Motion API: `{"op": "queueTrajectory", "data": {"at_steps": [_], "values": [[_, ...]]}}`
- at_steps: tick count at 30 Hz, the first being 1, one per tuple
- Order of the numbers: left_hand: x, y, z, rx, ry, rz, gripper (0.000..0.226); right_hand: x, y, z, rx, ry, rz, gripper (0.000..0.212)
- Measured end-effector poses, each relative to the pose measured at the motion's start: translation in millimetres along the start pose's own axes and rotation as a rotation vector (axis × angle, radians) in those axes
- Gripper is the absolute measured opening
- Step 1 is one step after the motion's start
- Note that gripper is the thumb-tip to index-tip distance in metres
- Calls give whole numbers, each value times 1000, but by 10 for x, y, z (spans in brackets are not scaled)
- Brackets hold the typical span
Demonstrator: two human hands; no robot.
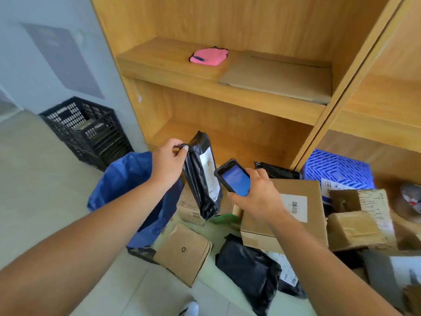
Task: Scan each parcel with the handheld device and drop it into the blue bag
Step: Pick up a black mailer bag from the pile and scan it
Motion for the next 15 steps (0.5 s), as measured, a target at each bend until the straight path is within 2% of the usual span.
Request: {"op": "queueTrajectory", "data": {"at_steps": [6,10,15], "values": [[506,44,644,159,-61,-135,15,-349,268,543,83,-34,66,80],[833,62,1006,216,-84,-204,4,-592,483,918,100,-53,107,89],[1216,101,1392,241,-79,-240,5,-879,685,1327,95,-61,141,93]]}}
Point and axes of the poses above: each hand's wrist, its own y-axis towards the middle knuckle, its own x-axis out of the back of the hand, z = x × y, the point moved 1 cm from there along y, towards the middle knuckle, and after that the axes turned 6 degrees about z, right-handed, at the moved point
